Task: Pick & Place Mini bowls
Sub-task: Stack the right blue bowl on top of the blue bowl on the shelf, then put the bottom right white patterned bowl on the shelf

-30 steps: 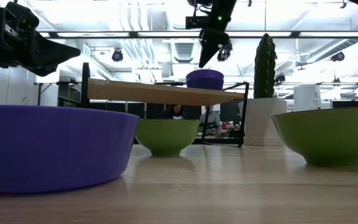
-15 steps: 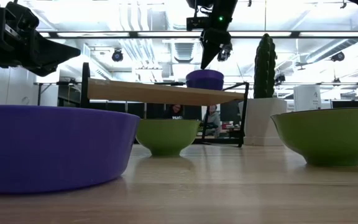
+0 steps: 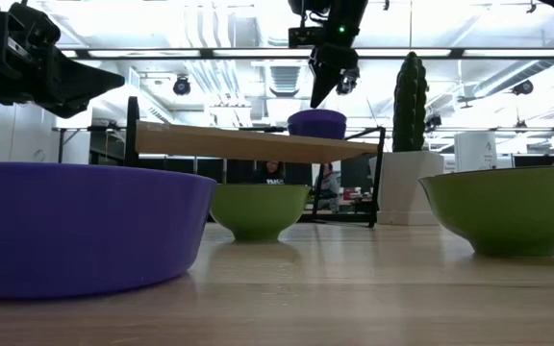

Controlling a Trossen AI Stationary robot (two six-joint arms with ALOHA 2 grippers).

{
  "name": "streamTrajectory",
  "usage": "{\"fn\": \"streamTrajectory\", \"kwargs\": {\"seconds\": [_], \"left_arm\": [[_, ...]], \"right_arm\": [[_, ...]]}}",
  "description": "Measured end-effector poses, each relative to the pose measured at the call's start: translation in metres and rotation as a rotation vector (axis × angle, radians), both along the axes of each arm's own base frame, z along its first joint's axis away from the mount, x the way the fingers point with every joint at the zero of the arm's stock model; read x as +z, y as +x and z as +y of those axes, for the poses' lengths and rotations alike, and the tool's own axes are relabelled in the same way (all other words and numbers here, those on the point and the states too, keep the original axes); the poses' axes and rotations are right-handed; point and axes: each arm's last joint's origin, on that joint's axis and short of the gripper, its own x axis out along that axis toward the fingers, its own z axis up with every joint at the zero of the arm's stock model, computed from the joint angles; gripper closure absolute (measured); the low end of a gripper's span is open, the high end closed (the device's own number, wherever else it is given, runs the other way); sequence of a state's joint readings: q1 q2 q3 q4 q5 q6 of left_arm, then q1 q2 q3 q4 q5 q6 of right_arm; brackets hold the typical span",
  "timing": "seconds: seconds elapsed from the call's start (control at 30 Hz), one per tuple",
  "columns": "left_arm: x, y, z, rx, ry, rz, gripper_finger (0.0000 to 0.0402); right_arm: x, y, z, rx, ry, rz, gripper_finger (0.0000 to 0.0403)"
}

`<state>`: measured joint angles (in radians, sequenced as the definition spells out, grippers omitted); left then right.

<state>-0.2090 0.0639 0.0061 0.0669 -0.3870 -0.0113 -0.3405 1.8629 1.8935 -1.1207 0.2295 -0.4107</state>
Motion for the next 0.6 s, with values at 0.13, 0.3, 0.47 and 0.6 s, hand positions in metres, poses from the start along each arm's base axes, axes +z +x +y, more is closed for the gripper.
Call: {"fn": "streamTrajectory", "kwargs": {"seconds": [0.13, 0.3, 0.47, 0.6], "left_arm": [[0.000, 0.000, 0.000, 0.000, 0.000, 0.000, 0.0402], [0.000, 0.000, 0.000, 0.000, 0.000, 0.000, 0.0402], [0.000, 0.000, 0.000, 0.000, 0.000, 0.000, 0.0402], [0.000, 0.000, 0.000, 0.000, 0.000, 0.000, 0.0402]], "right_arm": [[-0.001, 0.000, 0.000, -0.004, 0.009, -0.002, 0.0394], [-0.001, 0.000, 0.000, 0.003, 0.017, -0.002, 0.0394], [0.001, -0.001, 0.002, 0.007, -0.005, 0.001, 0.0394], [0.002, 0.003, 0.013, 0.033, -0.002, -0.005, 0.0394]]}}
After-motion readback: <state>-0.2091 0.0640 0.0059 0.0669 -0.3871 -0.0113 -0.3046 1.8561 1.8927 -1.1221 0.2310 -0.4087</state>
